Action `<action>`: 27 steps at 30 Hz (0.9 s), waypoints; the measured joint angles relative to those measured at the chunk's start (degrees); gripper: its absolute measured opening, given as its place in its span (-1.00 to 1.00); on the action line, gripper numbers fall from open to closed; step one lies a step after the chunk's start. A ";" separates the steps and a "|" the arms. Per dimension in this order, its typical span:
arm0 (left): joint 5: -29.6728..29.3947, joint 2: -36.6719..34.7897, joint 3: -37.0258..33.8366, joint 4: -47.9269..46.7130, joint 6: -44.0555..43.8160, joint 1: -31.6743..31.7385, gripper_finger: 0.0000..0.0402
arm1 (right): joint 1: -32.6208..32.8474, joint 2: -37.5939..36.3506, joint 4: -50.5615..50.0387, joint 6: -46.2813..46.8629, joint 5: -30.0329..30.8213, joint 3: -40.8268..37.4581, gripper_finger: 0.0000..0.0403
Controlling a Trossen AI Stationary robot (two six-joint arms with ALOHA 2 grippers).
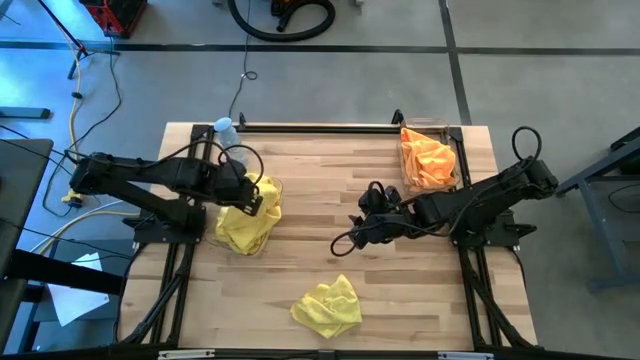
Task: Sort microfiber towel by color & place in baskets
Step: Put the yellow microfiber cloth into the left transparent bin
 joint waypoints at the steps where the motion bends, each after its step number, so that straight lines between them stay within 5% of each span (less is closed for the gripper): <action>1: -0.92 0.00 -0.48 0.02 0.00 0.00 -0.35 | 0.00 0.00 0.00 0.16 0.00 0.00 -0.01; 7: 0.61 0.00 -9.36 2.95 -2.80 1.33 -0.35 | 0.00 0.00 0.12 0.73 0.00 0.00 -0.01; 16: 7.65 1.81 -26.75 28.22 -3.97 2.99 -0.35 | 0.00 0.00 0.22 1.50 0.00 0.00 -0.01; 27: 9.73 2.52 -23.63 23.79 -4.94 2.43 -0.35 | 0.00 0.00 0.39 1.47 0.02 0.00 -0.01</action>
